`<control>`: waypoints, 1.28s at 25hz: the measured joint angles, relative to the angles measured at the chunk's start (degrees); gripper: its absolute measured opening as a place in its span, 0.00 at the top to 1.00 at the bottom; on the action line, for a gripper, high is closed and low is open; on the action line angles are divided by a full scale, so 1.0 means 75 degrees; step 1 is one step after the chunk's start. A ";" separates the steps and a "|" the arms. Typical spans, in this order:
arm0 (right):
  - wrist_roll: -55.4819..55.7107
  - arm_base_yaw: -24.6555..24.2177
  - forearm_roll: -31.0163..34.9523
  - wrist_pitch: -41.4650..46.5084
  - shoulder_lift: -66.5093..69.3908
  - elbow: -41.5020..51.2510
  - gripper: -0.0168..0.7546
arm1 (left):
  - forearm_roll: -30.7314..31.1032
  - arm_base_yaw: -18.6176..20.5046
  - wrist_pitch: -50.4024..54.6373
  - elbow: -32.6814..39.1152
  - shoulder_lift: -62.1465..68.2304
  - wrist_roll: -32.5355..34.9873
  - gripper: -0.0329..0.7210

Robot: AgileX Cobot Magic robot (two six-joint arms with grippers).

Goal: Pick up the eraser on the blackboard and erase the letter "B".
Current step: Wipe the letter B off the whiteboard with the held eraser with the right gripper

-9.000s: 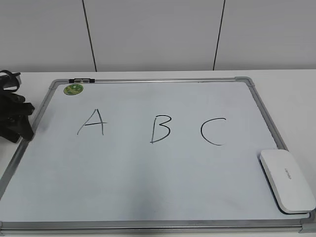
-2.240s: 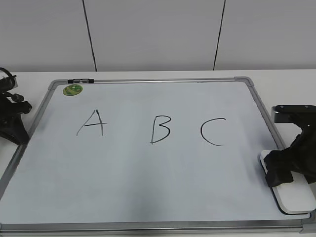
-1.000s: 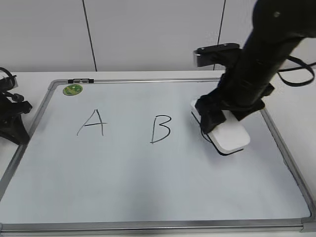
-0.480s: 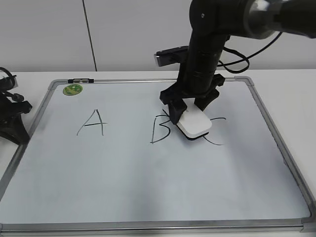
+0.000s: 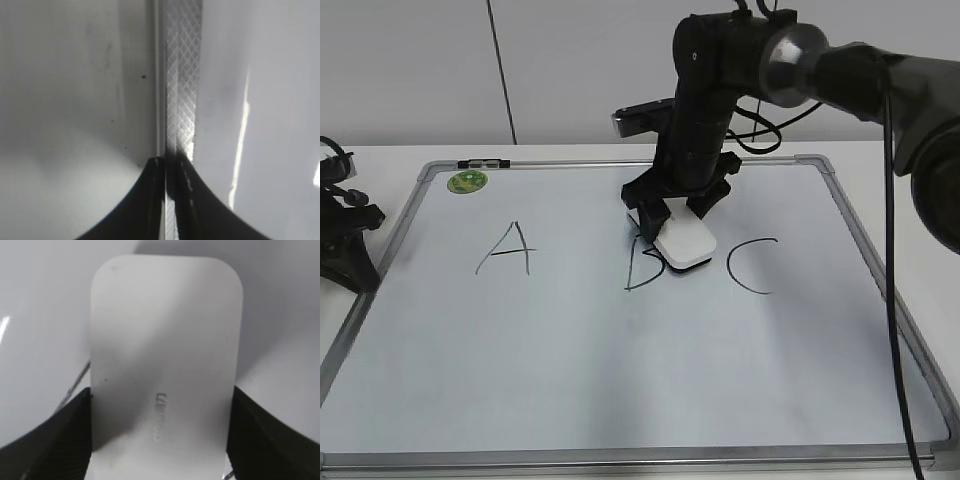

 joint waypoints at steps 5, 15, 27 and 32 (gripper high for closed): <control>0.0000 0.0000 -0.0248 0.0021 0.0236 -0.0034 0.28 | 0.0014 0.0000 0.0000 0.0000 0.0000 0.0000 0.92; -0.0153 0.0248 -0.0738 0.0041 0.0270 -0.0116 0.28 | 0.0027 0.0000 0.0000 0.0000 0.0000 0.0000 0.92; -0.0206 0.1516 -0.0689 0.0041 0.0285 -0.0122 0.28 | 0.0041 0.0000 -0.0014 0.0000 0.0000 0.0000 0.92; -0.0222 0.1702 -0.0689 0.0041 0.0285 -0.0122 0.28 | 0.0041 0.0000 -0.0014 0.0000 0.0000 0.0000 0.92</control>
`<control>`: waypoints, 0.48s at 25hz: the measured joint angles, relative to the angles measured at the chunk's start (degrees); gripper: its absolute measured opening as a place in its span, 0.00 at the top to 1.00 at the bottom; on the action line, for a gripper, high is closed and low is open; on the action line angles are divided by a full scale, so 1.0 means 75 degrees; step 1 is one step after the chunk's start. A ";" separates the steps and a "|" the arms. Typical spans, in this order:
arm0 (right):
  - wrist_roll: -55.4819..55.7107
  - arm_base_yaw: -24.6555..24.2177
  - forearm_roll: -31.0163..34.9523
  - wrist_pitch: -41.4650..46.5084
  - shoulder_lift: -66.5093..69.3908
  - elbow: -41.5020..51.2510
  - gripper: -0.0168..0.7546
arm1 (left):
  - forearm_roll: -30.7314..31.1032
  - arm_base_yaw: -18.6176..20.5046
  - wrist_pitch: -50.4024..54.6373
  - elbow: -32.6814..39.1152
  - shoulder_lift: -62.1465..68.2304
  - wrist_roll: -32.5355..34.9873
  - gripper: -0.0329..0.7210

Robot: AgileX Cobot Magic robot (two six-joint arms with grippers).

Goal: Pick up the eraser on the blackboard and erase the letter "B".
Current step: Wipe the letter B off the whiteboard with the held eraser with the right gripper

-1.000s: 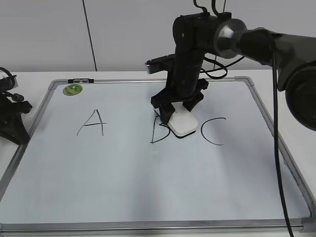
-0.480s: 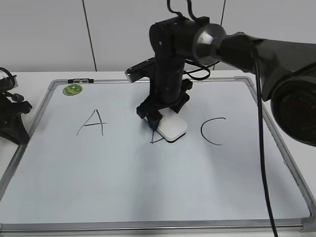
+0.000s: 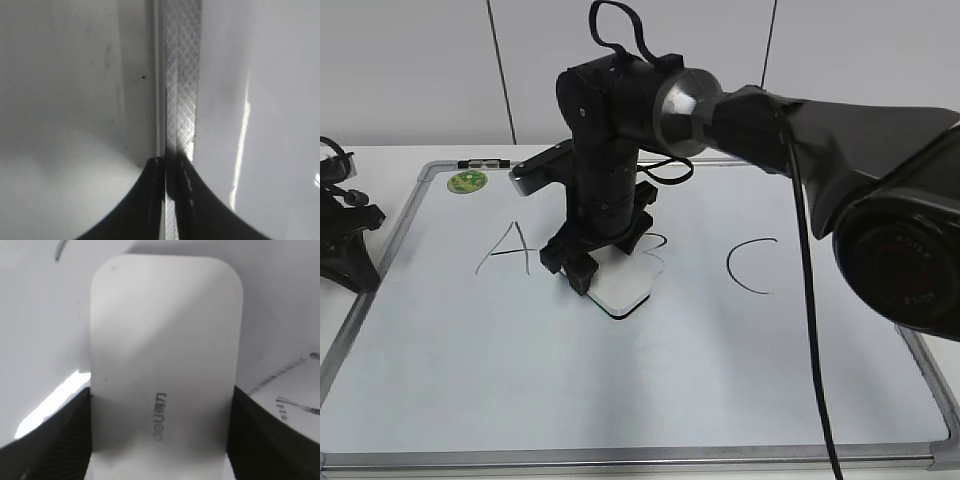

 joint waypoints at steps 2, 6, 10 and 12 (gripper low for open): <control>0.0000 0.0000 0.0000 0.0000 0.0000 0.0000 0.28 | 0.0000 0.0000 0.0000 0.0000 0.0000 0.0000 0.92; -0.0020 -0.0225 0.0057 0.0000 0.0002 0.0000 0.28 | 0.0058 0.0000 -0.0014 0.0000 0.0000 0.0000 0.92; -0.0020 -0.0571 0.0090 0.0000 0.0015 0.0000 0.28 | 0.0080 0.0000 -0.0014 0.0000 0.0000 0.0000 0.91; -0.0020 -0.0730 0.0105 0.0000 0.0015 0.0000 0.28 | 0.0080 0.0003 -0.0014 0.0000 0.0000 0.0000 0.91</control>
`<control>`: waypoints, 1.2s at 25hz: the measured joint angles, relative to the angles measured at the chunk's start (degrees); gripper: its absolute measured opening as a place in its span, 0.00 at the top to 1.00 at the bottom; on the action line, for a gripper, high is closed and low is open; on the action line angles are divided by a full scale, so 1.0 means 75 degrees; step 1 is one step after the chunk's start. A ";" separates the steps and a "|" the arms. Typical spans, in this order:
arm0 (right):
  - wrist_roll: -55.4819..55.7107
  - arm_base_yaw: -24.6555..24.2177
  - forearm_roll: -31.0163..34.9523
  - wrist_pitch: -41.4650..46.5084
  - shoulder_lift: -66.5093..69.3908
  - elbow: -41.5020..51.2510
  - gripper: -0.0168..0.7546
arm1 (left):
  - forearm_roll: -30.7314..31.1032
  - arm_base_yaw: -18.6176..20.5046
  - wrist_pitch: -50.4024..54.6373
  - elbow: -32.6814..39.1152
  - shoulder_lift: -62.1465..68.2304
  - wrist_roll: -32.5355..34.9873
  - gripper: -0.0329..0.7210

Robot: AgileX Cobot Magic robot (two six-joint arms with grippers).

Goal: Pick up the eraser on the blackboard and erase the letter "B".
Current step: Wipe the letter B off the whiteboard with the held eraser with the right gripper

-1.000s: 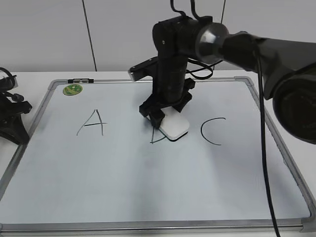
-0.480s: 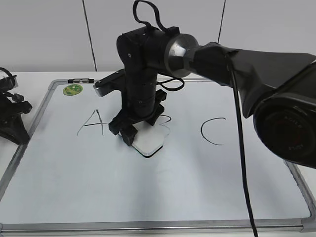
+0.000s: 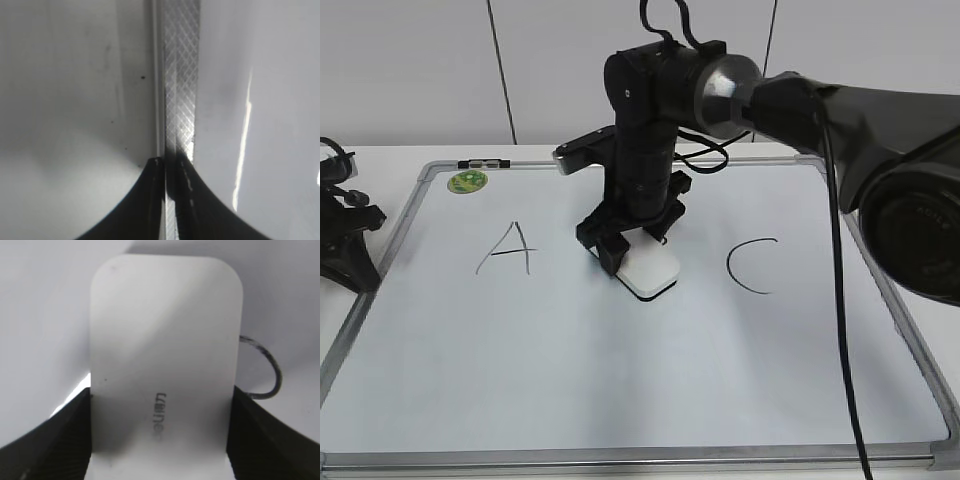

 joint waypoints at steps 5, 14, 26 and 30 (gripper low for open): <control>0.0000 -0.0371 0.0157 0.0005 0.0000 0.0000 0.28 | 0.0005 0.0057 0.0000 0.0000 0.0000 0.0000 0.91; 0.0026 -0.0998 0.0253 -0.0009 0.0000 0.0000 0.28 | -0.0020 0.0074 0.0000 0.0000 0.0013 0.0000 0.91; 0.0048 -0.1218 0.0568 -0.0050 0.0000 0.0000 0.28 | -0.0027 0.0074 0.0000 0.0000 0.0013 0.0000 0.91; -0.0001 -0.0953 0.0388 -0.0050 0.0000 0.0000 0.28 | -0.0027 0.0087 0.0014 0.0000 0.0013 0.0000 0.91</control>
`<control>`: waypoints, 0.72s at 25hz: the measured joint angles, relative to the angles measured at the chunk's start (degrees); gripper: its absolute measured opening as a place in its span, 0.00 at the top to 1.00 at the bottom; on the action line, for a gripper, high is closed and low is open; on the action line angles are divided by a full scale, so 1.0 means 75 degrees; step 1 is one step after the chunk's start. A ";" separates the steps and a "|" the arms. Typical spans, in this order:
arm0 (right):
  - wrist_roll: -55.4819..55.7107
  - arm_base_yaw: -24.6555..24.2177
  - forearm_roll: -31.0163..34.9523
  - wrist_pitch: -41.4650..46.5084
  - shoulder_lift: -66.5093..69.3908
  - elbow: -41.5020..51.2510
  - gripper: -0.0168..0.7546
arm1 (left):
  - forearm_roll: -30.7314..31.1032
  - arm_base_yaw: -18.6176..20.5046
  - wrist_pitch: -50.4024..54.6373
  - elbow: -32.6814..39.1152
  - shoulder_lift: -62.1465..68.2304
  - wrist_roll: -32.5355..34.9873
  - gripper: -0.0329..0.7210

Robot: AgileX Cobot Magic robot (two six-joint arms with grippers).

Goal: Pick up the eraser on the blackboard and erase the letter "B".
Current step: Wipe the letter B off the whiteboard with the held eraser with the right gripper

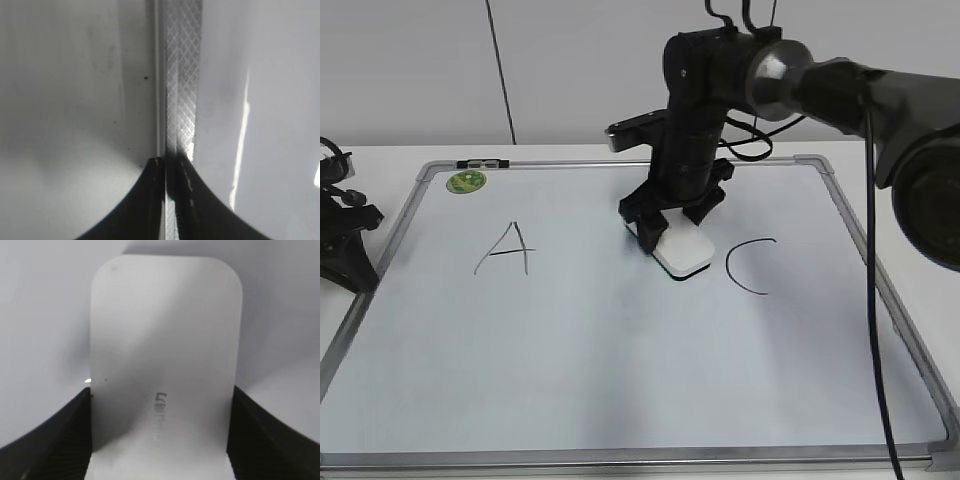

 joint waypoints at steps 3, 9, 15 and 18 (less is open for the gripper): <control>-0.0068 0.0477 -0.0041 0.0000 0.0000 0.0000 0.28 | 0.0013 0.0003 0.0000 0.0000 0.0000 0.0000 0.91; -0.0249 0.1217 0.0141 0.0000 0.0000 0.0000 0.28 | 0.0026 0.0003 0.0000 0.0000 0.0000 0.0000 0.91; -0.0280 0.1359 0.0160 0.0064 0.0032 -0.0154 0.28 | 0.0040 0.0003 0.0000 0.0000 0.0000 0.0000 0.91; -0.0299 0.1315 -0.0037 0.0107 0.0066 -0.0639 0.28 | 0.0040 0.0003 0.0000 0.0000 0.0000 0.0000 0.91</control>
